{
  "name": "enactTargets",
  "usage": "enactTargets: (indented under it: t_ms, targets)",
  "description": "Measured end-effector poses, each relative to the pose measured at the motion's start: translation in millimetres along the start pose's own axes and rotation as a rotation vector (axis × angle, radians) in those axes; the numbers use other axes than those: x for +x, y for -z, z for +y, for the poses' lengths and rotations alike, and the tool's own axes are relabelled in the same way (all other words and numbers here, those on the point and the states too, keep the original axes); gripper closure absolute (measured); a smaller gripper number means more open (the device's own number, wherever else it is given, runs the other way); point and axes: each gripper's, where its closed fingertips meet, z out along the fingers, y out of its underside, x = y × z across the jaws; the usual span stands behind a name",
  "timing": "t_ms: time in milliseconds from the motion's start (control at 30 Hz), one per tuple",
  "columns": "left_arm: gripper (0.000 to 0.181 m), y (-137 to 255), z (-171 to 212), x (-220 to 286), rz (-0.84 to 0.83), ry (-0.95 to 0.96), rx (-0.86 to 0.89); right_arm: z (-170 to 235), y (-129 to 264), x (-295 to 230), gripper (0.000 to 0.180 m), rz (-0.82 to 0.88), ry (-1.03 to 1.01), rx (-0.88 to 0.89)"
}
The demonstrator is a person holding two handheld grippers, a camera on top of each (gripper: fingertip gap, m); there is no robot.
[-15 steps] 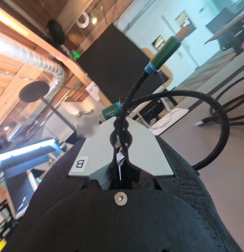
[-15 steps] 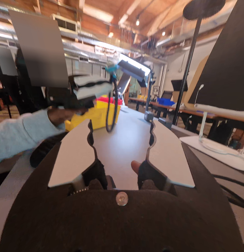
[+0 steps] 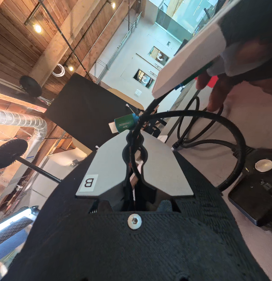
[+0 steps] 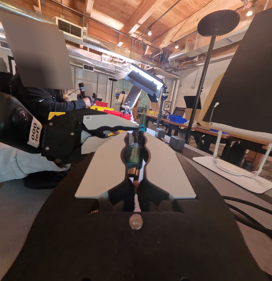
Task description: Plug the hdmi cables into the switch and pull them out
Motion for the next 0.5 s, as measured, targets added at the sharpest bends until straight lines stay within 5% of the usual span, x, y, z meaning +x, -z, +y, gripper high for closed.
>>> enactTargets:
  t_ms: [200,300,500]
  targets:
    - [0.171,2.3,-0.9,2.5,0.073,0.163,0.029,1.4,1.6,4.9,0.171,0.018,0.02,-0.028]
    - [0.172,1.7,3.4,2.6,0.066,0.125,0.013,9.5,-1.0,1.7,0.14,0.0,0.003,-0.072]
    - [0.172,0.8,5.8,7.2,0.084,0.111,0.002,22.6,-2.1,0.8,0.157,-0.005,0.031,-0.17]
